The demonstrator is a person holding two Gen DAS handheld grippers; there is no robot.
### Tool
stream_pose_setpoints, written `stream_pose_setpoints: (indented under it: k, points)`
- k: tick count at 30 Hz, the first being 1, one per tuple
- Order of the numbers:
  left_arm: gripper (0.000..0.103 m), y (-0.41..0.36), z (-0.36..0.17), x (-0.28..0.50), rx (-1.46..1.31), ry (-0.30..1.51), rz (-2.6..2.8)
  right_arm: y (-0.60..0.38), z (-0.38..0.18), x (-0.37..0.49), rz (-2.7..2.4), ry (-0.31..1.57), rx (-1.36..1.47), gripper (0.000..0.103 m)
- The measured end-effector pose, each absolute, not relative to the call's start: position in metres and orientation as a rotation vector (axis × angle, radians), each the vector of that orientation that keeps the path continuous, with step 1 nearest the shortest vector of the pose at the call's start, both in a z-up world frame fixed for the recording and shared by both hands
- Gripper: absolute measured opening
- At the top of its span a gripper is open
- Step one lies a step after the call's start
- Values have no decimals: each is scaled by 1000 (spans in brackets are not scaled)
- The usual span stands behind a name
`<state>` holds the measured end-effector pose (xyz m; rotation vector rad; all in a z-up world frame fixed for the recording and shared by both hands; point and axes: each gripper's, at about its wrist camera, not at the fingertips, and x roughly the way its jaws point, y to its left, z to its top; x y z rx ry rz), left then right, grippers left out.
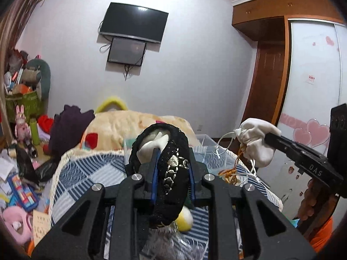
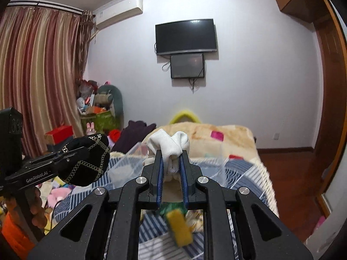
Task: Organize soft objects
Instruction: 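Carry both items over the clear box and open both tools to drop them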
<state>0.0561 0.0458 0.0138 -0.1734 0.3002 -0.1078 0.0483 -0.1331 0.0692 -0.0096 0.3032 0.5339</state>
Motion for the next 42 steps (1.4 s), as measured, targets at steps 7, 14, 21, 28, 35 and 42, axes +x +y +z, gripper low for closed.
stream_pose_setpoints:
  k: [7, 14, 21, 28, 35, 42]
  points:
    - [21, 37, 21, 87, -114, 297, -97, -125, 78, 70, 495, 273, -25, 13]
    - [21, 35, 10, 132, -109, 346, -92, -118, 65, 100, 449, 319, -29, 13]
    - [21, 44, -16, 174, -155, 457, -99, -113, 37, 125, 424, 416, -67, 13]
    - [21, 37, -35, 204, -116, 568, -106, -103, 20, 139, 447, 520, -95, 13]
    - [22, 24, -46, 216, -77, 650, -105, -97, 12, 150, 459, 603, -142, 13]
    - [37, 16, -43, 208, -44, 662, -119, -103, 15, 146, 461, 614, -155, 18]
